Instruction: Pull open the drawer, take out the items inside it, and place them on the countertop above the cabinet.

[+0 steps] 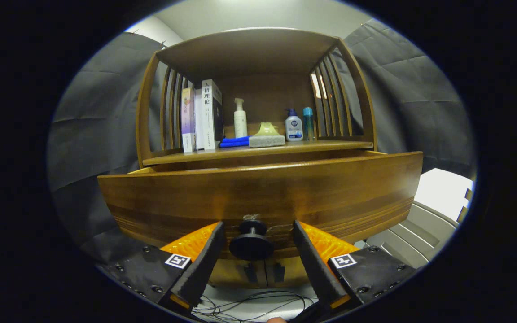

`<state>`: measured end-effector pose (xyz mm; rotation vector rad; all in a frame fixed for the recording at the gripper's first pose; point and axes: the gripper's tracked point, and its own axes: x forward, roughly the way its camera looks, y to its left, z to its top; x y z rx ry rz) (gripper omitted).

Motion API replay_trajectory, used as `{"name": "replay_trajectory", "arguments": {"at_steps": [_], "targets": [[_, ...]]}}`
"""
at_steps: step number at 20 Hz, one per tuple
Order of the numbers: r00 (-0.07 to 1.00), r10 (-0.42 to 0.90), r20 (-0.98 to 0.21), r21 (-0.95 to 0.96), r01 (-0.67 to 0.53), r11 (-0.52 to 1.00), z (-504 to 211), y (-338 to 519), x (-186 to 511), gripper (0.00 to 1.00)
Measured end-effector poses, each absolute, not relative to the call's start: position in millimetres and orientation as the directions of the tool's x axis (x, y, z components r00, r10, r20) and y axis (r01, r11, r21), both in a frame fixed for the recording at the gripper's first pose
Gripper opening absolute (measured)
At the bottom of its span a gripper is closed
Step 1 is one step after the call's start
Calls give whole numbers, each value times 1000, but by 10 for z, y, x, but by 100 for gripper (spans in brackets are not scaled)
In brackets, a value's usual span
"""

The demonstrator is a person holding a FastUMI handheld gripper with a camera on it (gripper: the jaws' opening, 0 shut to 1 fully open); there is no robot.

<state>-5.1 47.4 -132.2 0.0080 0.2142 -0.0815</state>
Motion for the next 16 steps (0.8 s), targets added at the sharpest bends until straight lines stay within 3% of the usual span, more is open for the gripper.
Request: {"name": "replay_trajectory", "arguments": {"at_steps": [16], "targets": [[974,-86,-212,-27,82,996,-1381,434,579,98]]}}
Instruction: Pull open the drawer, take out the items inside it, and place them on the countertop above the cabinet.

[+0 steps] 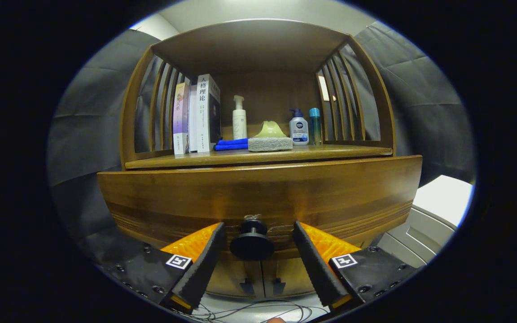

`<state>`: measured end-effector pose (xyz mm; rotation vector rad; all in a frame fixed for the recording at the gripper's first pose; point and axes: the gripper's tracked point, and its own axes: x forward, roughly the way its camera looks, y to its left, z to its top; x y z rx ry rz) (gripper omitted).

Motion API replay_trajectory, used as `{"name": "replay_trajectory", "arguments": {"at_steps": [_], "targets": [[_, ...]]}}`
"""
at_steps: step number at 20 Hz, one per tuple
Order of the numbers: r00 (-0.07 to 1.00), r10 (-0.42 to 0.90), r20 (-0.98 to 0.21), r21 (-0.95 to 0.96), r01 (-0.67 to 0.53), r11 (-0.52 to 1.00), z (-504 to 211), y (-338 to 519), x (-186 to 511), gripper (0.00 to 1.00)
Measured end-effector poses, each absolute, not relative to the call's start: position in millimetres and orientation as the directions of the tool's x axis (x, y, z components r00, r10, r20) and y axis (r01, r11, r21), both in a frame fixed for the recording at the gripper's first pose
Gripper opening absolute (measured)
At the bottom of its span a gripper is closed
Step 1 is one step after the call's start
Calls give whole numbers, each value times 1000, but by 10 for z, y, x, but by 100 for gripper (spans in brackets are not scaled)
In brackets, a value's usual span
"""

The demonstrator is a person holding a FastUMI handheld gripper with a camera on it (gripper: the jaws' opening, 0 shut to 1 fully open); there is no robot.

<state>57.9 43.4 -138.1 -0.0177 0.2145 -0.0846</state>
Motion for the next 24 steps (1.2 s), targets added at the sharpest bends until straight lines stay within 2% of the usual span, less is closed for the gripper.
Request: {"name": "replay_trajectory", "arguments": {"at_steps": [18,24], "targets": [[974,-87,-209,-35,81,996,-1410,392,1164,98],[977,-91,-195,-58,81,995,-1415,390,1167,98]]}}
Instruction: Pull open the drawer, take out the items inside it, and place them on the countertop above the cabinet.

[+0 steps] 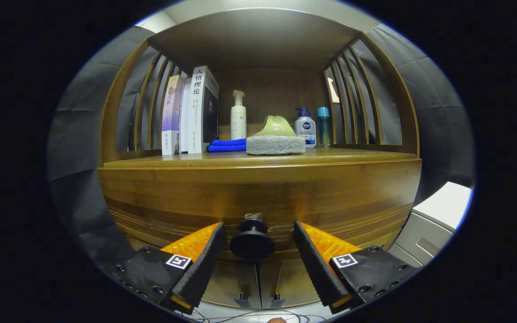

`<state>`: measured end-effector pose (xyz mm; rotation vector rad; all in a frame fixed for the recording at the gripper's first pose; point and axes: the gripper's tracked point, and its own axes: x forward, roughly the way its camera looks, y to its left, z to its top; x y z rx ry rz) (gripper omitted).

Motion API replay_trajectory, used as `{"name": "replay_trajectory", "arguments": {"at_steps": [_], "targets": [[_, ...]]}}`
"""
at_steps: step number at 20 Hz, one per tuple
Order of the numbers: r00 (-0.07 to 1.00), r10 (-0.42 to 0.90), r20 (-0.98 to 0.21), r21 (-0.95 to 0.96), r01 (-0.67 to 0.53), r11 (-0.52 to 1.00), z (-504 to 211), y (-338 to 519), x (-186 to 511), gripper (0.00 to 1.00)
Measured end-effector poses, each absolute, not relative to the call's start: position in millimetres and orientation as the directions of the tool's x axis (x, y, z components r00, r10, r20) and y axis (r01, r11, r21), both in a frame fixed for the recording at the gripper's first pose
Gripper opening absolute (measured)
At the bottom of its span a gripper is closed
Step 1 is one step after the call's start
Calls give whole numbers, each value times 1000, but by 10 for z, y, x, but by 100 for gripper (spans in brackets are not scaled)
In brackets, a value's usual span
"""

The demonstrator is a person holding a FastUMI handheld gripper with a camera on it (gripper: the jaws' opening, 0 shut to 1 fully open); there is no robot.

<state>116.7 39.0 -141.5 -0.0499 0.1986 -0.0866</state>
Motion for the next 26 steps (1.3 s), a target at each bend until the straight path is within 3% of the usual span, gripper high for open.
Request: {"name": "replay_trajectory", "arguments": {"at_steps": [26], "targets": [[1000,-5,-16,-54,4,999,129,371,-366,98]]}}
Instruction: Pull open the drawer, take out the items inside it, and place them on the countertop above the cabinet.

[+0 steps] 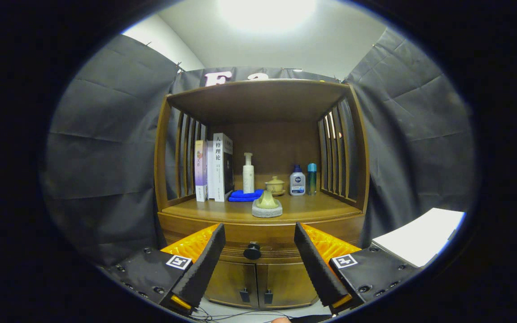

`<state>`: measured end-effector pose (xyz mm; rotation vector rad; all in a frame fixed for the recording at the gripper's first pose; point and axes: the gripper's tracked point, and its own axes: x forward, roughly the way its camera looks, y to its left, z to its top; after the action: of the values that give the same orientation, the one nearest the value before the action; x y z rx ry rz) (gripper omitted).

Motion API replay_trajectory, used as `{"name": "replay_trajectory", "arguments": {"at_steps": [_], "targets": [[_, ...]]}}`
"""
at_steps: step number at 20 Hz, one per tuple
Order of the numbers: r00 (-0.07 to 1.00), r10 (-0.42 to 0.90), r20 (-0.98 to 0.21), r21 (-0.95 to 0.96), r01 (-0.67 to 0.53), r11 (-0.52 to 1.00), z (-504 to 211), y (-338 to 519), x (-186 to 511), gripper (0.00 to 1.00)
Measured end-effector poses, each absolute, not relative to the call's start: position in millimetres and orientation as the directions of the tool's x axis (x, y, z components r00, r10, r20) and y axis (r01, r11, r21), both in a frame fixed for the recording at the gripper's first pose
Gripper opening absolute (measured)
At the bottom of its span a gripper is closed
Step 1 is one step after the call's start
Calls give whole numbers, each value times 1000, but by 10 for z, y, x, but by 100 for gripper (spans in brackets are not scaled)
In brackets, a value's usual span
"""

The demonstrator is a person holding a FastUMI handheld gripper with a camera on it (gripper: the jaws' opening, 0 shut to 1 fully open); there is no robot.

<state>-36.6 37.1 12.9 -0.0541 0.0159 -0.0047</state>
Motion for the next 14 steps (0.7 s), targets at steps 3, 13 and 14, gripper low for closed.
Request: {"name": "replay_trajectory", "arguments": {"at_steps": [3,13,14], "targets": [[1000,-16,-22,-47,15,999,149,323,-474,98],[1000,-6,-16,-77,4,997,101,266,-622,98],[1000,-3,-15,-75,2,997,106,270,-627,98]]}}
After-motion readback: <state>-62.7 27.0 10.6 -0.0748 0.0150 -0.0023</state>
